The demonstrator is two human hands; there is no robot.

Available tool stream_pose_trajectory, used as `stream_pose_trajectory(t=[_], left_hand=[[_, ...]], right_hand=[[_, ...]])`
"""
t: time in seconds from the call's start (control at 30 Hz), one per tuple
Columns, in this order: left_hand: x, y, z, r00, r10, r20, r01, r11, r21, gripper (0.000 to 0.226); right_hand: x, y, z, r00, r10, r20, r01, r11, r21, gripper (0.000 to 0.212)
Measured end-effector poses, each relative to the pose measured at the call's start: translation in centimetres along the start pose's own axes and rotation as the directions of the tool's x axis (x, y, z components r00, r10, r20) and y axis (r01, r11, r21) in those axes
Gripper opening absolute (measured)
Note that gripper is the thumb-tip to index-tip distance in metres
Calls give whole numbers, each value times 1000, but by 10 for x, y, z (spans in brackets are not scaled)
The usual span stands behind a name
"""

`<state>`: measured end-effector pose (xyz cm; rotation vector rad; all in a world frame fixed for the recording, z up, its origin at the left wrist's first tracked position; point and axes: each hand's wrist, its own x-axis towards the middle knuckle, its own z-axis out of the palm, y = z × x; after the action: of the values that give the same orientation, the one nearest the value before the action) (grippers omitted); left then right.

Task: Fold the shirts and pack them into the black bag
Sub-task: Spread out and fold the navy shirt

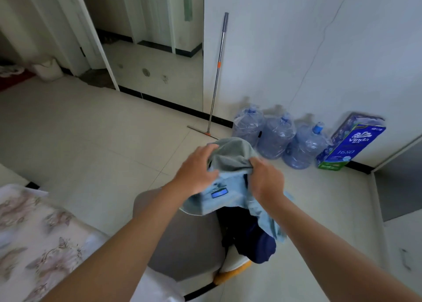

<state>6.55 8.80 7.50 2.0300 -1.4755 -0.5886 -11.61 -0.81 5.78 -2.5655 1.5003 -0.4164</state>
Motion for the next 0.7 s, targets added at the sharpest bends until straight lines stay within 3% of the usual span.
stream_pose_trajectory(t=[0.07, 0.2, 0.27, 0.33, 0.37, 0.43, 0.5, 0.63, 0.7], left_hand=[[3, 15, 18, 993, 76, 93, -74, 997, -24, 75], [25, 25, 30, 993, 53, -106, -57, 998, -39, 28], [32, 19, 23, 986, 12, -165, -19, 999, -47, 24], [34, 13, 14, 977, 11, -213, -21, 999, -45, 25], [34, 11, 9, 970, 9, -244, -24, 998, -58, 25], [32, 8, 3, 958, 17, -286, -35, 998, -58, 23], [28, 4, 0, 975, 32, -222, -53, 995, -90, 22], [27, 9, 0, 996, 63, 57, -49, 973, -225, 79], [31, 7, -5, 998, 54, -15, -56, 976, -210, 64]], right_hand=[[8, -15, -9, 995, -87, -45, 90, 994, 54, 17], [11, -7, -3, 989, -116, -96, 133, 973, 191, 20], [6, 9, 7, 994, -109, 20, 106, 985, 133, 28], [3, 26, 17, 974, -25, 225, 30, 999, -21, 44], [3, 31, 20, 961, 40, 274, -31, 999, -38, 41], [7, 29, 17, 969, 105, 224, -134, 984, 120, 21], [17, 10, 6, 986, 113, 118, -147, 931, 335, 29], [37, -41, -19, 998, -42, 47, 8, 829, 559, 40], [38, -52, -17, 994, -72, 83, 5, 788, 616, 43]])
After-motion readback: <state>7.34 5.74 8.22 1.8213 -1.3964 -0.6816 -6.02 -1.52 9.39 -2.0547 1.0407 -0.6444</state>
